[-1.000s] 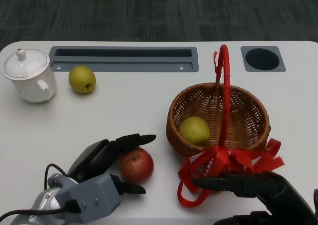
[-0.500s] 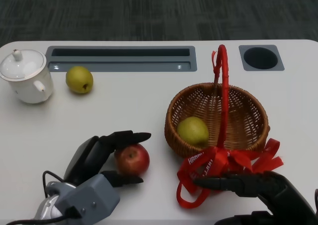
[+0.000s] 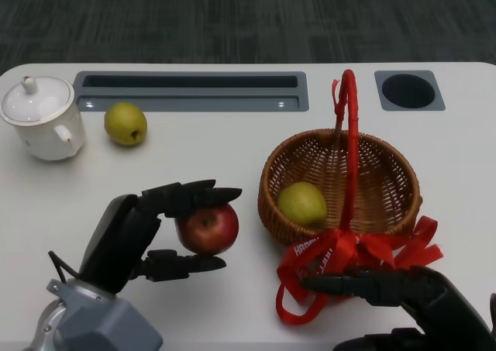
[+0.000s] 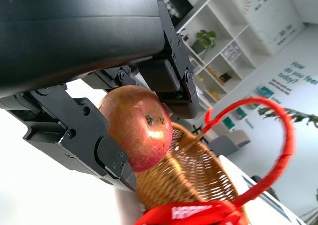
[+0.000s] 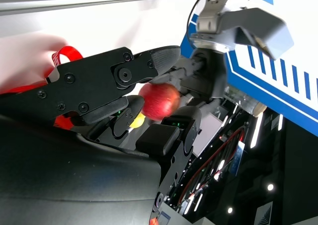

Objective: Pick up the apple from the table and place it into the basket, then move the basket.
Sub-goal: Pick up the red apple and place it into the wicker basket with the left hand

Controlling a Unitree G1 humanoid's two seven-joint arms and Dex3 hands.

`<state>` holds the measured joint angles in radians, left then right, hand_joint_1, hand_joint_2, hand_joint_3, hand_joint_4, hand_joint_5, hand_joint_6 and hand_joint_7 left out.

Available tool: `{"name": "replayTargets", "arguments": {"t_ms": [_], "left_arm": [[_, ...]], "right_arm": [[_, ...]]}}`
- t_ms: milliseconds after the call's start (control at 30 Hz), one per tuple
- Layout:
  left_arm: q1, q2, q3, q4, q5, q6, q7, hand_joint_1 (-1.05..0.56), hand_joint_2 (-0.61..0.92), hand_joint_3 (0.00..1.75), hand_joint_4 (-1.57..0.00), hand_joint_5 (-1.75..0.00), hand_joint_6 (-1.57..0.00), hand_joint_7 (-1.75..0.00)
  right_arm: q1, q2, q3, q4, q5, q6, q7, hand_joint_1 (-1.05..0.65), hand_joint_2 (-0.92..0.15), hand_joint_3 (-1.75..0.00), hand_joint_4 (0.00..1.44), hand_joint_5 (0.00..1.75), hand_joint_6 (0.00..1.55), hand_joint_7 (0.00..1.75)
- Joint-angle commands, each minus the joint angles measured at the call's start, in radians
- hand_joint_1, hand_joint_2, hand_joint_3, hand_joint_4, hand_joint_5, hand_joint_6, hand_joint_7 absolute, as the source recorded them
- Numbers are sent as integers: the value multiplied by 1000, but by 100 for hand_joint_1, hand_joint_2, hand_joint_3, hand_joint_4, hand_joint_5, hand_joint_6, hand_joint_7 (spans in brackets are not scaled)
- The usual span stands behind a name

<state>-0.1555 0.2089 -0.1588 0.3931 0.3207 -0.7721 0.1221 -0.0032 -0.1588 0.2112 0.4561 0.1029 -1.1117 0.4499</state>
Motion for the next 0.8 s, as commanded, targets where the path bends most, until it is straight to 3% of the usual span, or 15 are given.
{"name": "replayTargets", "arguments": {"t_ms": [33, 200, 400, 567, 800], "left_arm": [[42, 13, 20, -156, -34, 56, -43, 2, 76, 0, -126, -8, -115, -4], [69, 1, 33, -341, -55, 128, -86, 3, 74, 0, -129, -8, -118, -4], [37, -25, 32, -427, -71, 151, -103, 3, 72, 0, -133, -8, -122, -5], [-26, -54, 7, -417, -72, 169, -125, 9, 70, 0, -136, -8, -123, -4], [-113, -91, -15, -306, -62, 138, -127, 5, 71, 0, -135, -6, -123, -2]], "right_arm": [[-7, -6, -6, 4, 4, -4, -2, -50, -86, 0, 82, 0, 75, 0], [-5, -6, -7, 4, 0, -5, -4, -50, -86, 0, 82, 0, 75, 0], [-8, -4, -7, 11, -3, -12, -5, -49, -87, 0, 83, 0, 75, 0], [-3, -2, -11, 7, -17, -14, -14, -50, -87, 0, 84, 1, 75, 0], [5, 2, -14, 3, -32, -24, -27, -50, -87, 0, 85, 0, 76, 0]]}}
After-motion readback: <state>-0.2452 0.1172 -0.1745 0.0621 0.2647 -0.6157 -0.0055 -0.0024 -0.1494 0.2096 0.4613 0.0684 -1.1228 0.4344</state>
